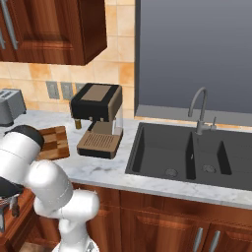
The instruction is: Open the drawer on the left and place the cutting tools on the cutting board.
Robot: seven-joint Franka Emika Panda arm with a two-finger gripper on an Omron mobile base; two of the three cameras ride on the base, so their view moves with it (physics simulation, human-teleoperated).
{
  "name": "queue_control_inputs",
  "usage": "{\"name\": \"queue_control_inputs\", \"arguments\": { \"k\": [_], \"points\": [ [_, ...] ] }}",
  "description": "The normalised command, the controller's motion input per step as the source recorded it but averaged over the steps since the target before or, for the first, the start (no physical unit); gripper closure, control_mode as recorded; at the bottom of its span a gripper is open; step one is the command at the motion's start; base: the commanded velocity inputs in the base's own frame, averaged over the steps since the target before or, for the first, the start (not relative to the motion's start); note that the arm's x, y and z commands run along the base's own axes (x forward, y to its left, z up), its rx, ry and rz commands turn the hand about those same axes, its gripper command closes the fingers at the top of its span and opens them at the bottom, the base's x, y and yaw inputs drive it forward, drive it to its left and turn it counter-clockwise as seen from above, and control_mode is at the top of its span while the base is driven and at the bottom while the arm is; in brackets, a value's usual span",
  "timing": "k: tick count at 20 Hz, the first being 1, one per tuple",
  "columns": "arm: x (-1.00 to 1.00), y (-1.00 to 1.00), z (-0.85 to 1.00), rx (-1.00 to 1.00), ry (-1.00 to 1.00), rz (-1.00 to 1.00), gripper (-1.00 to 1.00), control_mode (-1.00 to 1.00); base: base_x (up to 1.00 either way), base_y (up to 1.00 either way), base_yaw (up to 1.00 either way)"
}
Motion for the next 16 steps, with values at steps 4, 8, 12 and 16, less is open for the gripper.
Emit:
{"name": "queue_control_inputs", "arguments": {
  "k": [4, 8, 12, 16],
  "points": [
    [0.25, 0.0, -0.12, 0.0, -0.09, 0.0, -1.0, -1.0, 0.0, 0.0, 0.0],
    [0.0, 0.02, -0.09, 0.0, -0.02, 0.0, -1.0, -1.0, 0.0, 0.0, 0.0],
    [-0.13, 0.11, -0.31, 0.0, 0.0, 0.0, -1.0, -1.0, 0.0, 0.0, 0.0],
    [-0.25, 0.01, -0.3, 0.0, 0.0, 0.0, -1.0, -1.0, 0.0, 0.0, 0.0]
  ]
}}
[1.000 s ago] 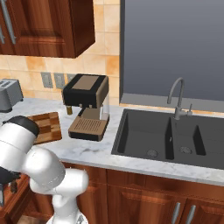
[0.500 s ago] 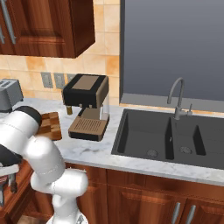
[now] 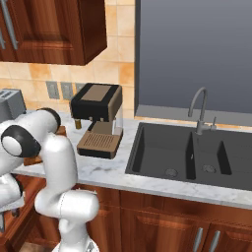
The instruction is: Open the drawer on the left and place the cutting tools on the cutting board.
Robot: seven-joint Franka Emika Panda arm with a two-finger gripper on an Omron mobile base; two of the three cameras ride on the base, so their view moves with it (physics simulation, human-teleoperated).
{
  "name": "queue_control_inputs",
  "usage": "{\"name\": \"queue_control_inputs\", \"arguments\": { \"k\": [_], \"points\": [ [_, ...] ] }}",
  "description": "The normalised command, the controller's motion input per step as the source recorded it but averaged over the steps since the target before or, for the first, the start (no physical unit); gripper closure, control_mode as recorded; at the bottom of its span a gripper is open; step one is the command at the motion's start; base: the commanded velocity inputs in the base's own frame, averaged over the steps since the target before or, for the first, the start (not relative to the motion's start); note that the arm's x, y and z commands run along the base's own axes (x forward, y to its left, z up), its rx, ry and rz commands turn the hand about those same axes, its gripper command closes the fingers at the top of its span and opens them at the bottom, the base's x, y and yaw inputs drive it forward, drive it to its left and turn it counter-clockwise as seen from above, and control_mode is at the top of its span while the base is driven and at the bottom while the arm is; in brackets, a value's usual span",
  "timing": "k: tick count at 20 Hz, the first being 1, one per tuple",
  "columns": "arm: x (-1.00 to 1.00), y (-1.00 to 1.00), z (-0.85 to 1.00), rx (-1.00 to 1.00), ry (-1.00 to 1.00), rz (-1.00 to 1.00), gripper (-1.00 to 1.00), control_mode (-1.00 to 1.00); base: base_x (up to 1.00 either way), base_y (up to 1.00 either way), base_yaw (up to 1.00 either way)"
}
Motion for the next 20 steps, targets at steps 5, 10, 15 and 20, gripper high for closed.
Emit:
{"name": "queue_control_inputs", "arguments": {
  "k": [5, 10, 15, 20],
  "points": [
    [-0.06, 0.16, -0.03, 0.0, -0.01, -0.02, -1.0, -1.0, 0.0, 0.0, 0.0],
    [0.0, 0.35, 0.0, -0.07, 0.0, -0.02, -1.0, -1.0, 0.0, 0.0, 0.0],
    [-0.48, 0.28, 0.0, -0.11, -0.11, -0.11, -1.0, -1.0, 0.0, 0.0, 0.0],
    [-0.02, 0.05, 0.0, -0.04, 0.0, -0.04, -1.0, -1.0, 0.0, 0.0, 0.0]
  ]
}}
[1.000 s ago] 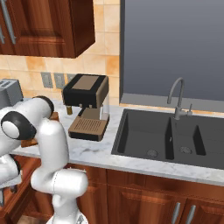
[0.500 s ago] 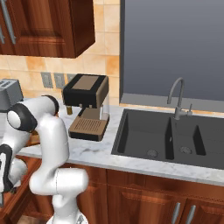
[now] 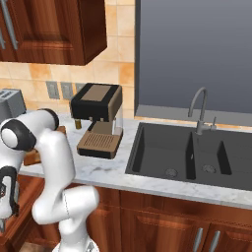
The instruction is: Open the drawer on the left and place the cutting tools on the cutting board.
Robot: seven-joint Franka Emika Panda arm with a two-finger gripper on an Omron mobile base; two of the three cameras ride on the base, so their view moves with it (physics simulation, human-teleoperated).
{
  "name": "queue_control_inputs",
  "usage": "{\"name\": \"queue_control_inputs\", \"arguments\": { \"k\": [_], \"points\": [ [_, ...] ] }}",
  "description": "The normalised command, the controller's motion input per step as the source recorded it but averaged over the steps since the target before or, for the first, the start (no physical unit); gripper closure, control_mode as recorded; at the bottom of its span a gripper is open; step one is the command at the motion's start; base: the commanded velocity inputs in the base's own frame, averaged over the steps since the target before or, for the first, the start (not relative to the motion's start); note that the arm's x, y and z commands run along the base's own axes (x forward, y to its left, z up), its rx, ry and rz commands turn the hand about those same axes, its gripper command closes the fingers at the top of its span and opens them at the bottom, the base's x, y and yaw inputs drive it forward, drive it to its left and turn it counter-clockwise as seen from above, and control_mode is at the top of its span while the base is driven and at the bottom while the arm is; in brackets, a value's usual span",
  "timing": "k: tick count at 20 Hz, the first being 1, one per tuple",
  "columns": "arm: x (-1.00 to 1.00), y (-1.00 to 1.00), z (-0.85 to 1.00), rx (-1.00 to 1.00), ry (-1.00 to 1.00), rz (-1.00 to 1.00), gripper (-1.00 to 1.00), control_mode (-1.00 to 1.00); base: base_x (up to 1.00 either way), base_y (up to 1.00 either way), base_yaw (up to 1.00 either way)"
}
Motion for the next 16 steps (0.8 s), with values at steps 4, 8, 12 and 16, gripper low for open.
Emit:
{"name": "queue_control_inputs", "arguments": {
  "k": [4, 8, 12, 16],
  "points": [
    [0.12, -0.16, -0.02, 0.0, -0.02, -0.09, -1.0, -1.0, 0.0, 0.0, 0.0],
    [0.48, 0.0, 0.11, 0.0, 0.02, -0.12, -1.0, -1.0, 0.0, 0.0, 0.0],
    [0.16, 0.19, 0.02, -0.05, 0.03, -0.06, -1.0, -1.0, 0.0, 0.0, 0.0],
    [0.08, 0.47, -0.12, -0.15, -0.02, -0.03, -1.0, -1.0, 0.0, 0.0, 0.0]
  ]
}}
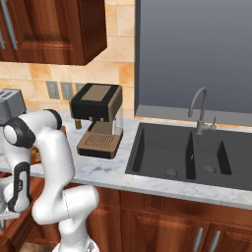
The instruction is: Open the drawer on the left and place the cutting tools on the cutting board.
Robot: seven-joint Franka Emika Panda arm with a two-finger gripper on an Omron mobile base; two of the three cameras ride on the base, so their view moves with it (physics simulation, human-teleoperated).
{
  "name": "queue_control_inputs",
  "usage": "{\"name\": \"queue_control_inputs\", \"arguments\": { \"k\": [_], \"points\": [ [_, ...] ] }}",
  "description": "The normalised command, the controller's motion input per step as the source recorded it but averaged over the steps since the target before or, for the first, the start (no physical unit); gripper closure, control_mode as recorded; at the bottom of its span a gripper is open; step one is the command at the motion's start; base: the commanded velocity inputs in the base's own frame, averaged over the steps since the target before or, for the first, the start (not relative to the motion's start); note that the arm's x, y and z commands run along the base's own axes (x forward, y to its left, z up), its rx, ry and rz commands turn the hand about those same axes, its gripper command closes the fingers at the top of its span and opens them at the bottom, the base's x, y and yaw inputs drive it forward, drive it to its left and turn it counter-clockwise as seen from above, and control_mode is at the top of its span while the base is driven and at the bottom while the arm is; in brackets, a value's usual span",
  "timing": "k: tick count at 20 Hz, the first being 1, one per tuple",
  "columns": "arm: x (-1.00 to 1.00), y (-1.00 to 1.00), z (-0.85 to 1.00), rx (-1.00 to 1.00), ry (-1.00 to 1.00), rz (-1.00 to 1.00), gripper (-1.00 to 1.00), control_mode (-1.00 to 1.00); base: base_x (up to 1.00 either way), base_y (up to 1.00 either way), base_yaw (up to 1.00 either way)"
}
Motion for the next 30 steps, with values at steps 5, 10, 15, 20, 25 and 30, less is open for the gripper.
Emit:
{"name": "queue_control_inputs", "arguments": {
  "k": [5, 10, 15, 20, 25, 30],
  "points": [
    [0.06, 0.47, -0.61, -0.35, 0.0, -0.04, -1.0, -1.0, 0.0, 0.0, 0.0],
    [0.0, 0.05, -1.0, -0.46, -0.06, 0.0, 1.0, -1.0, 0.0, 0.0, 0.0],
    [0.0, 0.13, -0.01, -0.04, -0.01, -0.05, 1.0, -1.0, 0.0, 0.0, 0.0],
    [-0.05, 0.08, 0.9, 0.0, -0.15, -0.23, 1.0, -1.0, 0.0, 0.0, 0.0],
    [0.0, 0.0, 1.0, -0.01, -0.21, -0.32, 1.0, -1.0, 0.0, 0.0, 0.0],
    [0.08, -0.04, 1.0, 0.0, -0.21, -0.31, 1.0, -1.0, 0.0, 0.0, 0.0]
  ]
}}
